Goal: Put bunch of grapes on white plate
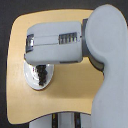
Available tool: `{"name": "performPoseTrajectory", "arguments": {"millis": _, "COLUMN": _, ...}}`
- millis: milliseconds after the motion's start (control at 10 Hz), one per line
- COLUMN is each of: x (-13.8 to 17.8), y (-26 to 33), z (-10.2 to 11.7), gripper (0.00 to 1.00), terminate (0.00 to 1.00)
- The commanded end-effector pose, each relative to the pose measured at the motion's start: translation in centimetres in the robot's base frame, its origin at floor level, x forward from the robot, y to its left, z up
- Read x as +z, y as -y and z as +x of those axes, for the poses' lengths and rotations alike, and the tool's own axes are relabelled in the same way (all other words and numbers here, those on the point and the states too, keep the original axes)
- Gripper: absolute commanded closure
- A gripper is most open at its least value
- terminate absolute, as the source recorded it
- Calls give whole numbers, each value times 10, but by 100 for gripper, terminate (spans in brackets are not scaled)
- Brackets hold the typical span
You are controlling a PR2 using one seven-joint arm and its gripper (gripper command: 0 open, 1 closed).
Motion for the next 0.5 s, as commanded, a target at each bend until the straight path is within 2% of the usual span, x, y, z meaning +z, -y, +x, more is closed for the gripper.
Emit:
{"name": "performPoseTrajectory", "arguments": {"millis": 0, "x": 93, "y": 22, "z": 34, "gripper": 0, "terminate": 0}}
{"name": "performPoseTrajectory", "arguments": {"millis": 200, "x": 117, "y": 42, "z": 43, "gripper": 0, "terminate": 0}}
{"name": "performPoseTrajectory", "arguments": {"millis": 400, "x": 125, "y": 56, "z": 44, "gripper": 0, "terminate": 0}}
